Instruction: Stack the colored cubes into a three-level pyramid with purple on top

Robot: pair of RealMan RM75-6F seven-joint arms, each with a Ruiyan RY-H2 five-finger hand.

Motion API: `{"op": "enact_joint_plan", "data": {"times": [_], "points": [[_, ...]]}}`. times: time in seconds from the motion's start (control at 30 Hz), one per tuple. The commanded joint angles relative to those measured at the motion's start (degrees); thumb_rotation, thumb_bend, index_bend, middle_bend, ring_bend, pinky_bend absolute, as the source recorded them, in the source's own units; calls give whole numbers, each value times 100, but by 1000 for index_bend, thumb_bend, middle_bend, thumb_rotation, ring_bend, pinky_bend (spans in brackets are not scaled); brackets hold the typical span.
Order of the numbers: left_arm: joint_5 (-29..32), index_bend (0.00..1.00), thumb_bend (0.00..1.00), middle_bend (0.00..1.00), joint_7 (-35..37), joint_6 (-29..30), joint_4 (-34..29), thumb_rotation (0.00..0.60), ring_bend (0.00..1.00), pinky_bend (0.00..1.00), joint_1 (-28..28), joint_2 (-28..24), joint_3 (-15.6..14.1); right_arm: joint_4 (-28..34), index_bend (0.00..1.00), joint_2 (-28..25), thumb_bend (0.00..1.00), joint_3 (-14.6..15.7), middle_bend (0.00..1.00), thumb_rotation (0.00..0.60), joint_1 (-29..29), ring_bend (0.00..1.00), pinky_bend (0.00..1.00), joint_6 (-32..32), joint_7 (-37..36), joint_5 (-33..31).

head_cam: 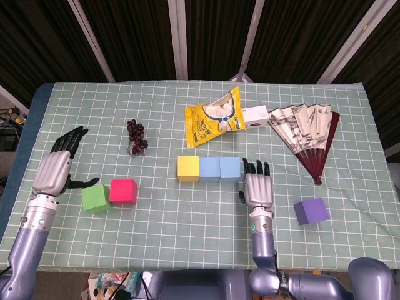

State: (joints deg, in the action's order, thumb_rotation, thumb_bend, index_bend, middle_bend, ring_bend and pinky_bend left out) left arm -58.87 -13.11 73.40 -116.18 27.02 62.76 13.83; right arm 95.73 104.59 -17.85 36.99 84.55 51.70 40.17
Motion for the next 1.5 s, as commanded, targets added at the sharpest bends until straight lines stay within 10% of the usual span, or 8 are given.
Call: {"op": "enact_joint_plan", "data": {"times": [0.03,0.8,1.5], "points": [[-6,0,126,0,-54,9,17,600,0,0,3,27,-27,241,0,-279,338,89,179,600,-166,0,0,80,-109,116],[348,0,86,0,-848,318,162,600,0,0,113,402,-56,1899,0,-3291,339,818,173,600,-1679,0,0,-193,-2477,1509],[-553,0,86,0,-717,705,371,600,0,0,-386,426,-554,2116,0,-3821,339,1221,158,600,-2039,0,0,-413,-2955,2382]]}}
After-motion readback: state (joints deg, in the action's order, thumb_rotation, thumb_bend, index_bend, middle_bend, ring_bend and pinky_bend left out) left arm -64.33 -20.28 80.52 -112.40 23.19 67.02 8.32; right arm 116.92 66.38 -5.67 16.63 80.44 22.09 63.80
